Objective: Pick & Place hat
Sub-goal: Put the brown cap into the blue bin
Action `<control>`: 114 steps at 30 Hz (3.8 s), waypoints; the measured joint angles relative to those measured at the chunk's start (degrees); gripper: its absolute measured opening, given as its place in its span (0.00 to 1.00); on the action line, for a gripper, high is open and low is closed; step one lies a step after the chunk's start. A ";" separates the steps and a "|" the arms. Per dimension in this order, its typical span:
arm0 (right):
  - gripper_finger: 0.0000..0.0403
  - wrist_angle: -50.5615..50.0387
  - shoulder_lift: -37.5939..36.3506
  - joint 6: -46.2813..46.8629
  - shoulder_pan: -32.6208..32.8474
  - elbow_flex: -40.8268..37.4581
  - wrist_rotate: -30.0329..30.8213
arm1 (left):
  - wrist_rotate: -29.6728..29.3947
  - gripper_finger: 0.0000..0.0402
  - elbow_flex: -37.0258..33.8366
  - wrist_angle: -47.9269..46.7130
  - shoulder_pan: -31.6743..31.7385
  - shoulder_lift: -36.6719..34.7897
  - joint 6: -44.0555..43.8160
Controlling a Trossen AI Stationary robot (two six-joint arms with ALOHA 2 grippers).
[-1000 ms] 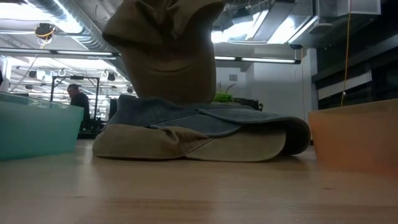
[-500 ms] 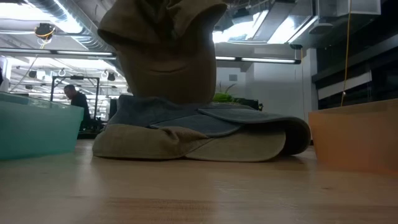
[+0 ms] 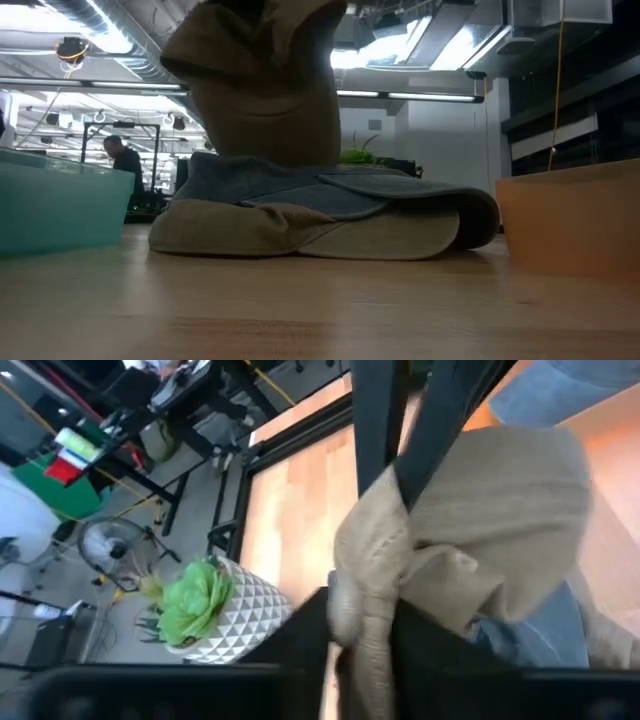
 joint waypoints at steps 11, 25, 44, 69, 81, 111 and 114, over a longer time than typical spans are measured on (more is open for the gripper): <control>0.38 -10.83 -1.55 0.83 3.63 0.08 -2.85 | -9.24 0.03 1.91 -9.15 -6.52 -3.03 -4.39; 0.40 -34.05 -4.98 30.91 12.23 0.09 7.25 | -10.72 0.03 15.97 -35.05 -21.78 -3.98 -25.54; 0.40 -35.49 -4.96 36.51 12.80 0.07 7.52 | -5.78 0.04 21.09 -64.11 -36.04 -2.10 -69.01; 0.40 -35.24 -4.94 36.64 12.56 0.02 7.54 | -2.78 0.04 12.28 -64.88 -44.58 10.58 -75.12; 0.40 -34.17 -4.94 36.62 12.56 0.02 7.54 | 6.63 0.04 12.34 -63.27 -48.94 20.38 -79.20; 0.40 -34.20 -4.94 36.62 12.04 0.02 6.86 | 10.34 0.42 21.64 -55.94 -49.40 22.86 -86.03; 0.40 -34.20 -4.94 36.44 12.04 0.02 6.86 | 10.76 0.48 21.67 -55.40 -49.38 22.35 -85.88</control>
